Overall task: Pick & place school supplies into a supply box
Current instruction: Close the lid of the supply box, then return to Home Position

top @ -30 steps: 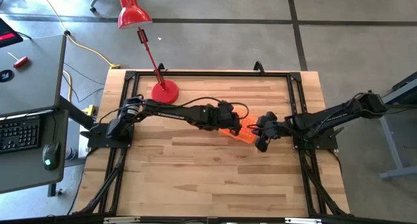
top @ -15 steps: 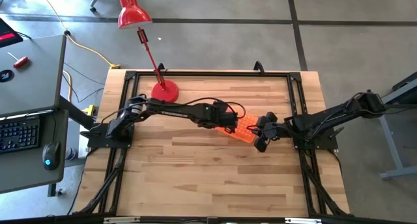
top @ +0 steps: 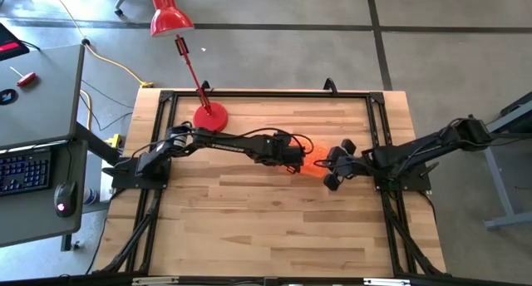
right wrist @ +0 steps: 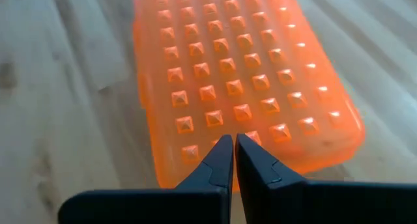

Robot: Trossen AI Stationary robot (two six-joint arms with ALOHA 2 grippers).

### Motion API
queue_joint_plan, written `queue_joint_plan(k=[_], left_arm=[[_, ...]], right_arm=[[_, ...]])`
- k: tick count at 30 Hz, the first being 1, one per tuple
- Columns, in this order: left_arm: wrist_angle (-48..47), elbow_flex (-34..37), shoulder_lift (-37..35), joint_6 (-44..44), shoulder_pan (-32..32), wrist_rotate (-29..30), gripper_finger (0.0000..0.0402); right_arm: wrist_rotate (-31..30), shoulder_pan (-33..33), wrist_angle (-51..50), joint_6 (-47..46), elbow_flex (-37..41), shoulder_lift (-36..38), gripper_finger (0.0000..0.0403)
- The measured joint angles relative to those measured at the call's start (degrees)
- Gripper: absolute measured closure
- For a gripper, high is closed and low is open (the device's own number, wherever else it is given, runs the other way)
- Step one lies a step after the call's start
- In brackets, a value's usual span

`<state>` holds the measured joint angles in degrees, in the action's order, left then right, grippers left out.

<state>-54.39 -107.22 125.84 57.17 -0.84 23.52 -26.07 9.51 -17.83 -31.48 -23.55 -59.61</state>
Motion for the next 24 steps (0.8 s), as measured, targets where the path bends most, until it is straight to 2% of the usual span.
queue_joint_plan(k=[10, 17, 21, 24], left_arm=[[0.0, 0.0, 0.0, 0.6, -1.2, -0.2, 0.039], [-0.4, -0.5, 0.1, -0.6, -1.2, 1.2, 0.0373], [-3.2, -4.7, 0.2, -4.0, -2.3, 3.6, 0.0384], [-10.5, -11.2, -0.9, -4.5, -3.4, 9.2, 0.0386]], right_arm=[[-1.7, -5.4, 0.2, 2.0, 0.0, 0.0, 0.0403], [0.3, -7.6, 2.1, 3.8, 0.1, 0.1, 0.0403], [3.2, -7.5, 2.6, 7.6, -0.9, 2.4, 0.0403], [4.3, -7.5, 0.8, 10.3, -4.2, 6.2, 0.0403]])
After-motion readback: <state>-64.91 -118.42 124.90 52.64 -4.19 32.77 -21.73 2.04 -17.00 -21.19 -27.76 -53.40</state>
